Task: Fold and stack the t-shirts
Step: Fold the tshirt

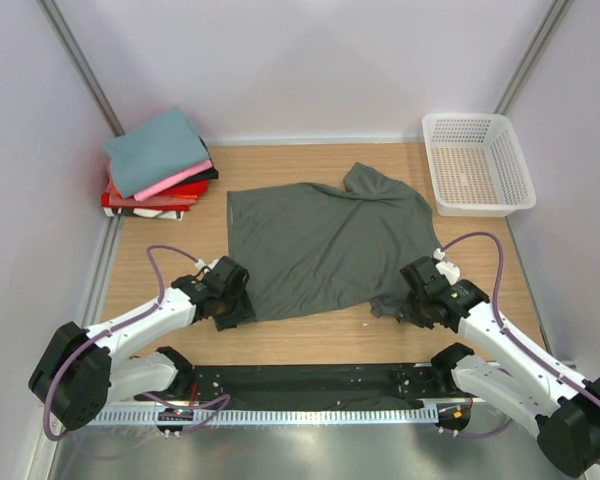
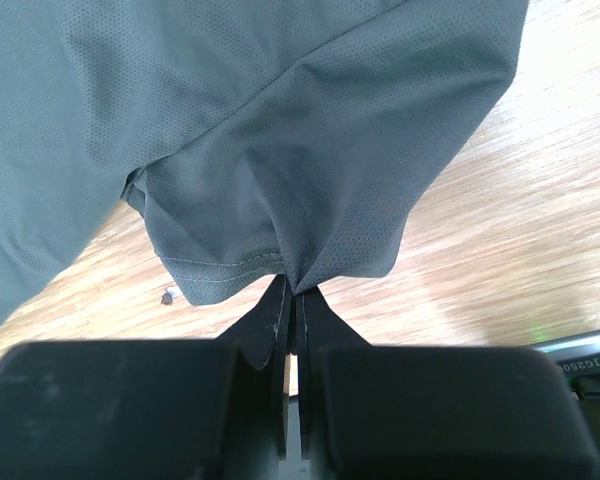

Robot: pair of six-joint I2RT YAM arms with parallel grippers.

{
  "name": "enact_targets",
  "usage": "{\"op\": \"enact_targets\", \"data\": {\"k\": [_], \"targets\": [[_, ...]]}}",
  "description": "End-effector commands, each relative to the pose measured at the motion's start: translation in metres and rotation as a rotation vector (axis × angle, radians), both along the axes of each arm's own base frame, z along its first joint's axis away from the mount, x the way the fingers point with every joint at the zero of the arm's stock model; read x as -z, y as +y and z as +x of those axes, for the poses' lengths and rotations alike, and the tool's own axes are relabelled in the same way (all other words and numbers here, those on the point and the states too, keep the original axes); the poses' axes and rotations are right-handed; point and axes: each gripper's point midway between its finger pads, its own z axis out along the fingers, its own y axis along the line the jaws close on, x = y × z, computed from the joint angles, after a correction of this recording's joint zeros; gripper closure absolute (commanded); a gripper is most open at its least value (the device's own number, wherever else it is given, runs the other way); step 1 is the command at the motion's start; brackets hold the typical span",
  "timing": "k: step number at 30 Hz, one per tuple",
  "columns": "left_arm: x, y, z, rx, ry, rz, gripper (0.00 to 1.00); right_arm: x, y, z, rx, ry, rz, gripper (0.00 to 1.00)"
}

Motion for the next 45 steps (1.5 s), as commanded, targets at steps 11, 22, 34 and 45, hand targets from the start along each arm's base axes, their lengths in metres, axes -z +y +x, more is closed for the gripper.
{"op": "enact_targets", "data": {"k": [11,22,34,45], "targets": [[-0.027,0.018,0.021,-0.007,-0.086,0.136,1.00,-0.059,-0.020,0.004,0.043,-0.136,-0.044,0.99],[-0.067,0.029,0.007,-0.016,-0.131,0.101,1.00,-0.088,-0.037,-0.014,0.078,-0.184,-0.041,0.99],[-0.093,0.034,0.006,-0.016,-0.148,0.105,0.98,-0.121,-0.028,-0.016,-0.002,-0.244,0.022,0.99],[-0.114,0.022,0.049,0.089,-0.140,0.155,0.93,-0.148,0.009,0.037,-0.281,-0.219,-0.068,0.99]]}}
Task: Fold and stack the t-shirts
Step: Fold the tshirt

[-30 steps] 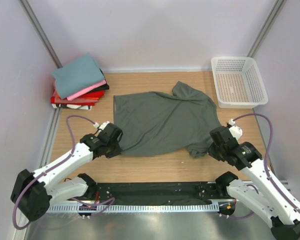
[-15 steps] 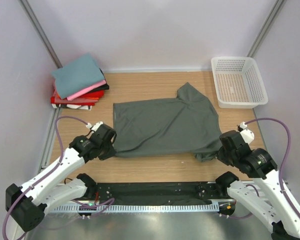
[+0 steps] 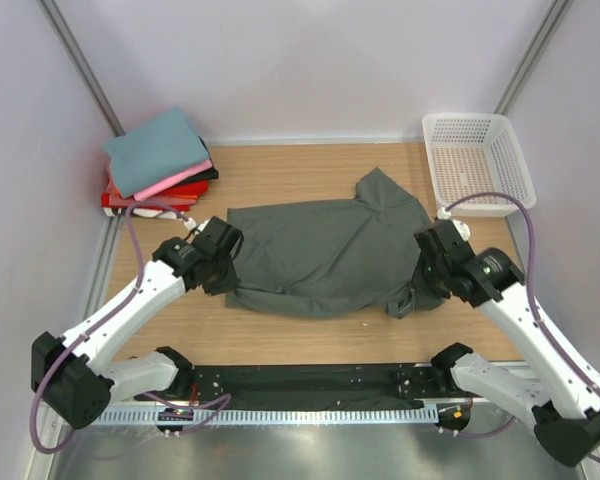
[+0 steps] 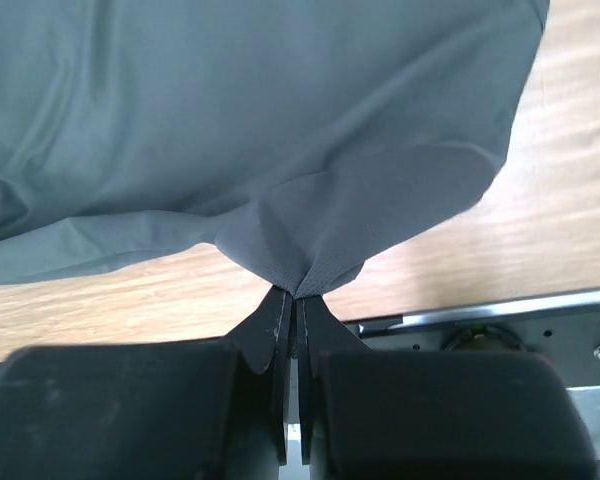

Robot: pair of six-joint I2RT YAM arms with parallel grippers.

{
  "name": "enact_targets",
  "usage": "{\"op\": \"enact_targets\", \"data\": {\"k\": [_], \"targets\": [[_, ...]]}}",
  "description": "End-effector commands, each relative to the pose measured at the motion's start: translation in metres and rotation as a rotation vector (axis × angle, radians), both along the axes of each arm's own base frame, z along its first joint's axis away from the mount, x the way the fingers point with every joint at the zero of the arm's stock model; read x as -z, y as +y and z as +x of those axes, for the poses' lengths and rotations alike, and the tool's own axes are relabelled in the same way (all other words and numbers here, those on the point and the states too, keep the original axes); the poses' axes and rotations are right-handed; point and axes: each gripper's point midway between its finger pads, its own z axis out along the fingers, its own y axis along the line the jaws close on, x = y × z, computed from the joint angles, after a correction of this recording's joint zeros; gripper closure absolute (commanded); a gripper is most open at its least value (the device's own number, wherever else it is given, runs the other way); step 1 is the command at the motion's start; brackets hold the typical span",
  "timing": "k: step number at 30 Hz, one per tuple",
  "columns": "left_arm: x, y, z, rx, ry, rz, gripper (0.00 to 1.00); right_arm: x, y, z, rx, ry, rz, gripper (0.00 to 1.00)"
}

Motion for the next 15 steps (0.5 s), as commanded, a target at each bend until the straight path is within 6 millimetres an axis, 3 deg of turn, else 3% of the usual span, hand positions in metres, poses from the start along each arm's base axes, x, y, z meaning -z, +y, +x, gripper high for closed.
{"op": "enact_targets", "data": {"k": [1,3,6,15], "targets": [[-0.011,0.000,0.023,0.049,-0.014,0.022,0.93,-0.034,0.014,0.040,-0.099,-0.110,-0.042,0.98],[-0.018,0.001,0.038,0.057,-0.022,0.006,0.93,-0.045,0.017,0.054,-0.125,-0.135,-0.070,0.99],[-0.019,0.001,0.058,0.052,-0.003,-0.011,0.94,-0.044,0.021,0.079,-0.148,-0.127,-0.145,0.99],[-0.006,0.015,0.117,0.028,0.045,0.017,0.94,-0.001,0.019,0.155,-0.150,-0.042,-0.304,0.97]]}}
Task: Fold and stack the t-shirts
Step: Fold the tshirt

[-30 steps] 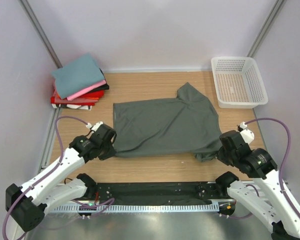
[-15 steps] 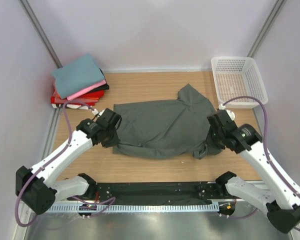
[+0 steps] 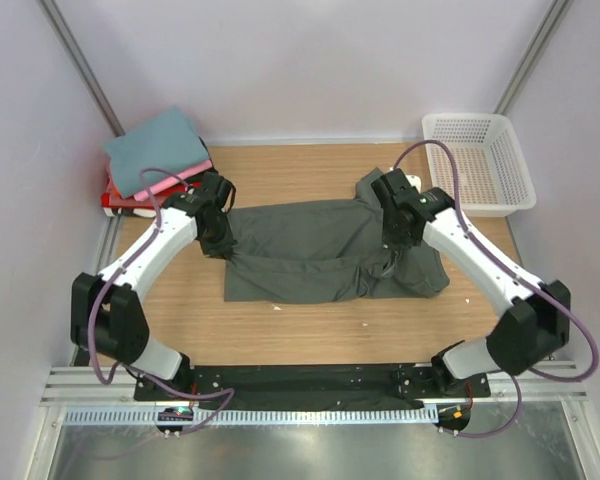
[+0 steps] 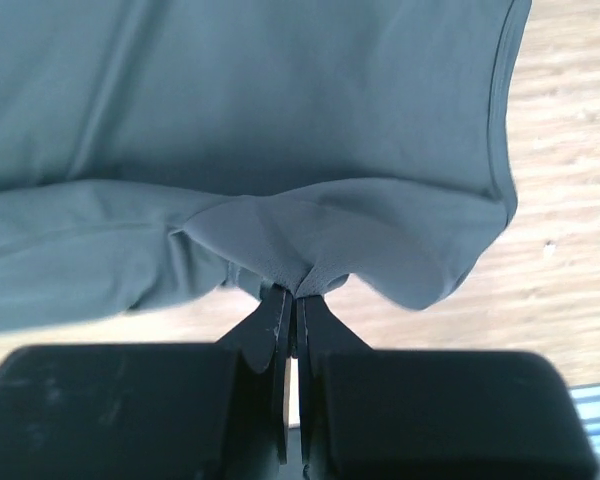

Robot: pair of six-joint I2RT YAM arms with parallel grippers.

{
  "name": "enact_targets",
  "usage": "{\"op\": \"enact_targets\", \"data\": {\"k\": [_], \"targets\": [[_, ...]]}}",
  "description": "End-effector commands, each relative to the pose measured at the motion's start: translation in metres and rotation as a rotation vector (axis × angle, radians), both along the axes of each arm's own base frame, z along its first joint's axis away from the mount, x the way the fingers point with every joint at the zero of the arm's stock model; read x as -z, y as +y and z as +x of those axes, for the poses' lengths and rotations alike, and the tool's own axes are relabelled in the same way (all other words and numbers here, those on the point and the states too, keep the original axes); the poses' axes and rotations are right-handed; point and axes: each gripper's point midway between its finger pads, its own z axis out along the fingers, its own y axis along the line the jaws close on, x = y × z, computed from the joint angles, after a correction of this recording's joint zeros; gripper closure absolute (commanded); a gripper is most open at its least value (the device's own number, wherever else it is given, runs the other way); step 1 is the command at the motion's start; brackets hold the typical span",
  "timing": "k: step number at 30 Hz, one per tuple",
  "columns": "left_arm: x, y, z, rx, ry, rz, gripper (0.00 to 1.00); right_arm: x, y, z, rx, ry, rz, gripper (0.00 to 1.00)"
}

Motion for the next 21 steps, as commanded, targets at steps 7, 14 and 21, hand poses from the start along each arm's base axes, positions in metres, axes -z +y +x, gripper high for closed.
{"op": "enact_targets", "data": {"k": [7,14,21], "targets": [[0.015,0.005,0.060,0.024,0.041,0.048,0.46,0.027,-0.058,0.089,0.172,-0.026,-0.188,0.24],[-0.011,0.012,0.036,-0.022,-0.042,0.025,0.27,0.000,-0.076,0.078,0.259,-0.112,-0.174,0.01],[0.030,-0.006,-0.021,-0.061,-0.033,-0.113,0.27,0.036,-0.049,0.013,0.233,-0.065,0.121,0.05]]}}
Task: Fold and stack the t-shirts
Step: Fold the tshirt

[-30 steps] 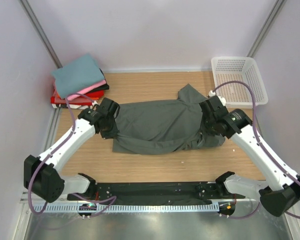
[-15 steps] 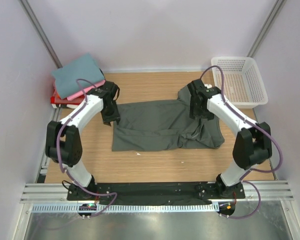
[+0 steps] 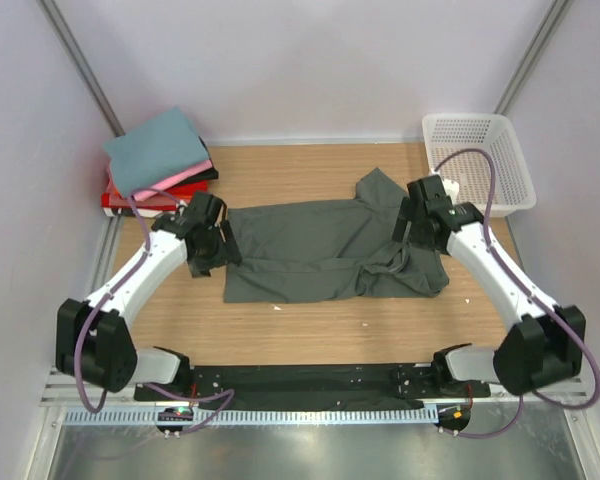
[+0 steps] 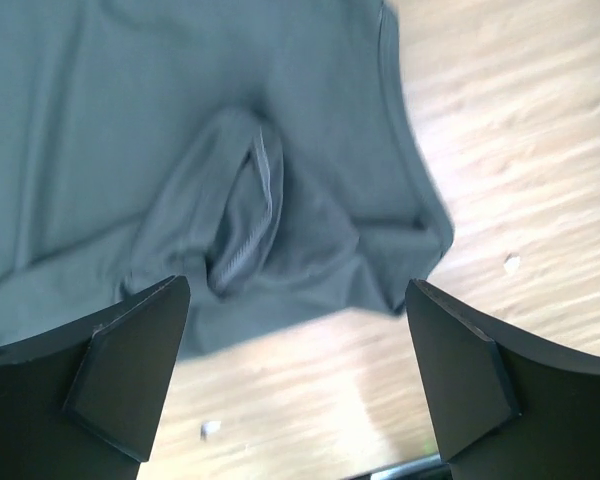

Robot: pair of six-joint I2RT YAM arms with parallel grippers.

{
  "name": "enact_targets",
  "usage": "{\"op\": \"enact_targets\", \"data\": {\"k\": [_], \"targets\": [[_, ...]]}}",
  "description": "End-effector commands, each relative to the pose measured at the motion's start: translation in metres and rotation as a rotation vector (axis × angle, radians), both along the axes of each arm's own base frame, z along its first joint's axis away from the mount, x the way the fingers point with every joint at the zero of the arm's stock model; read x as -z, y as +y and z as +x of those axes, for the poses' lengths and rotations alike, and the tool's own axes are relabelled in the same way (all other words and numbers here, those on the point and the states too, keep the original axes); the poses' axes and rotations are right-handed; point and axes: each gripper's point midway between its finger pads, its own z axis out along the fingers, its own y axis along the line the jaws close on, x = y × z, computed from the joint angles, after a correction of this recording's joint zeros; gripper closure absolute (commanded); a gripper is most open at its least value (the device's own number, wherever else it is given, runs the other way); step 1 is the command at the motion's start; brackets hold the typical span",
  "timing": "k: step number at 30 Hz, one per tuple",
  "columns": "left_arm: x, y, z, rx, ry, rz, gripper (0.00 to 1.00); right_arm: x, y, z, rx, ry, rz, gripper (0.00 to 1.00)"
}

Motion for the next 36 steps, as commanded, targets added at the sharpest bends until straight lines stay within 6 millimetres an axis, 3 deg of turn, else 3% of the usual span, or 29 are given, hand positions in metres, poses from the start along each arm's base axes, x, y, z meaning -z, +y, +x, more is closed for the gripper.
{"op": "enact_targets", "data": {"k": [1,3,5,9,16,19,21,22,23,24,25,28,33,36], "targets": [[0.027,-0.019,-0.013,-0.037,0.004,-0.092,0.27,0.025,0.016,-0.019,0.008,0.020,0.158,0.05],[0.044,-0.021,-0.021,-0.049,0.013,-0.116,0.27,0.046,0.023,-0.032,0.002,0.062,0.226,0.06],[0.053,-0.021,-0.023,-0.072,0.018,-0.126,0.25,0.060,0.016,-0.037,0.031,0.083,0.253,0.08],[0.069,-0.020,-0.018,-0.089,0.005,-0.117,0.18,0.074,0.002,-0.037,0.069,0.094,0.259,0.11],[0.084,-0.019,-0.010,-0.099,0.012,-0.095,0.18,0.107,-0.010,-0.039,0.122,0.149,0.294,0.17],[0.093,-0.019,-0.010,-0.099,0.026,-0.085,0.25,0.120,-0.016,-0.040,0.151,0.169,0.298,0.23],[0.096,-0.020,-0.009,-0.095,0.029,-0.087,0.46,0.125,-0.020,-0.041,0.172,0.176,0.298,0.28],[0.096,-0.021,-0.009,-0.092,0.031,-0.089,0.56,0.127,-0.020,-0.041,0.178,0.174,0.299,0.37],[0.095,-0.021,-0.009,-0.087,0.029,-0.090,0.81,0.128,-0.021,-0.041,0.184,0.172,0.296,0.44],[0.095,-0.021,-0.009,-0.085,0.031,-0.090,0.93,0.129,-0.022,-0.041,0.192,0.170,0.293,0.55],[0.091,-0.021,-0.009,-0.084,0.020,-0.092,1.00,0.130,-0.024,-0.042,0.197,0.170,0.283,0.73],[0.075,-0.011,-0.009,-0.101,-0.005,-0.061,1.00,0.127,-0.025,-0.042,0.207,0.166,0.279,0.99],[0.054,0.029,-0.019,-0.185,-0.001,-0.044,1.00,0.118,-0.042,-0.047,0.287,0.135,0.274,0.99],[0.049,0.040,-0.027,-0.202,-0.002,-0.034,1.00,0.111,-0.045,-0.051,0.306,0.119,0.266,0.99]]}}
